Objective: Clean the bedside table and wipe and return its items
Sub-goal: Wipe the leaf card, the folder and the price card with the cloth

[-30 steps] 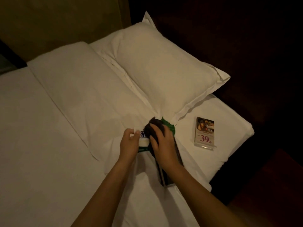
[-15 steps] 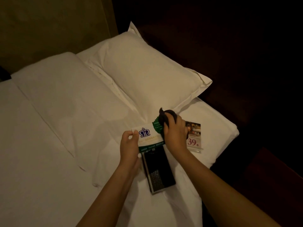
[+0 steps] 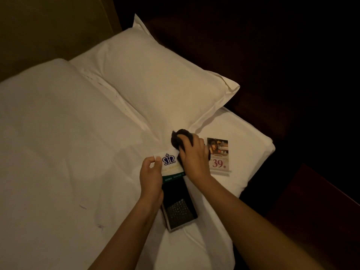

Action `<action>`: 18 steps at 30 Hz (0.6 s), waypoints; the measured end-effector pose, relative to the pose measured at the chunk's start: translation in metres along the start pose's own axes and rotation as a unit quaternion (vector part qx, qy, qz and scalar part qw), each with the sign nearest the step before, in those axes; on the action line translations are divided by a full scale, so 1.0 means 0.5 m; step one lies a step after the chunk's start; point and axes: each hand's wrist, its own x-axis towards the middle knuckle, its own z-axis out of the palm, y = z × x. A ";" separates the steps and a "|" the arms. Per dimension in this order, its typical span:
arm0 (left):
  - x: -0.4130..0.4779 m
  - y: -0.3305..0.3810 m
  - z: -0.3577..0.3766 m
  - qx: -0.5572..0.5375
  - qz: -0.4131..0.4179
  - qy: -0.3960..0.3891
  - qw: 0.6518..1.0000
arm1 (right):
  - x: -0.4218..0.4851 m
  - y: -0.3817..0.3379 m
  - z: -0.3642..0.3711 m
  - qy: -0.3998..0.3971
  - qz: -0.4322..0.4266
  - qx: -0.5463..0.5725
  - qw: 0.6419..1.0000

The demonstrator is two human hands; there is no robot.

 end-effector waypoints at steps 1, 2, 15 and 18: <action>-0.001 -0.011 0.002 0.006 -0.001 -0.001 1.000 | 0.006 0.022 0.002 -0.008 0.006 -0.013 1.000; -0.003 -0.023 0.003 0.012 -0.002 -0.005 1.000 | 0.012 0.046 0.004 -0.014 0.021 -0.022 0.999; 0.194 -0.107 0.067 0.108 0.003 0.049 0.993 | -0.014 0.281 0.022 -0.008 0.178 0.021 0.984; 0.276 -0.125 0.095 0.090 -0.031 0.041 0.995 | -0.043 0.305 0.056 -0.023 0.169 0.023 0.985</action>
